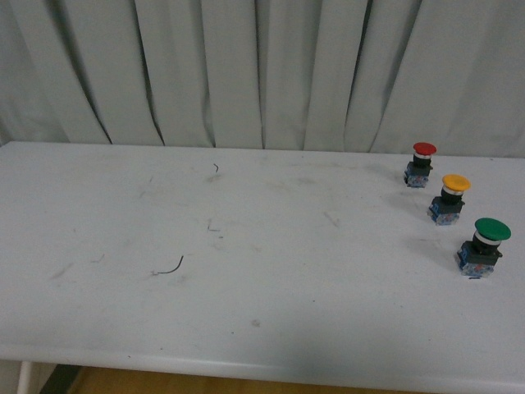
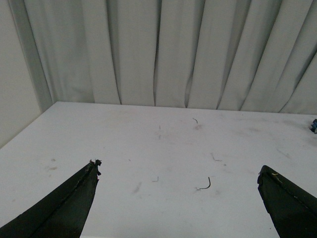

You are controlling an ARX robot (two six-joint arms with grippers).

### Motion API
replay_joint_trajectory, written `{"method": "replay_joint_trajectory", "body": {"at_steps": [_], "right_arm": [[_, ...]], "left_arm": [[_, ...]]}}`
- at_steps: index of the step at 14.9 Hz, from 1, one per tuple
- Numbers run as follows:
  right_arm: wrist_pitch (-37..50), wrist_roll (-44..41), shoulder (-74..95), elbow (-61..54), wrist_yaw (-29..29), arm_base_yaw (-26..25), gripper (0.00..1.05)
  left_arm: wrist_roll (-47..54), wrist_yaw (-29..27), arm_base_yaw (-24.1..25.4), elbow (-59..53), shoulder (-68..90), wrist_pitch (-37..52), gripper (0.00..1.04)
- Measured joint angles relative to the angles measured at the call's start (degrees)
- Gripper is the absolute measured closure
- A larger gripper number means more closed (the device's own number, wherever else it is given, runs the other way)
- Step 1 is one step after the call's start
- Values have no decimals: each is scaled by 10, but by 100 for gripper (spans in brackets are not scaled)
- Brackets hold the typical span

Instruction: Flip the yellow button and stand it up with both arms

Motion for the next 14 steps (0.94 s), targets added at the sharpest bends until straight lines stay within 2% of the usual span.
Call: {"method": "replay_joint_trajectory", "body": {"at_steps": [8,9,14], "right_arm": [[0,0,0,0,0,0,5],[0,0,0,0,0,0,7],[0,0,0,0,0,0,6]], "left_arm": [[0,0,0,0,0,0,7],[0,0,0,0,0,0,7],[0,0,0,0,0,0,7]]}}
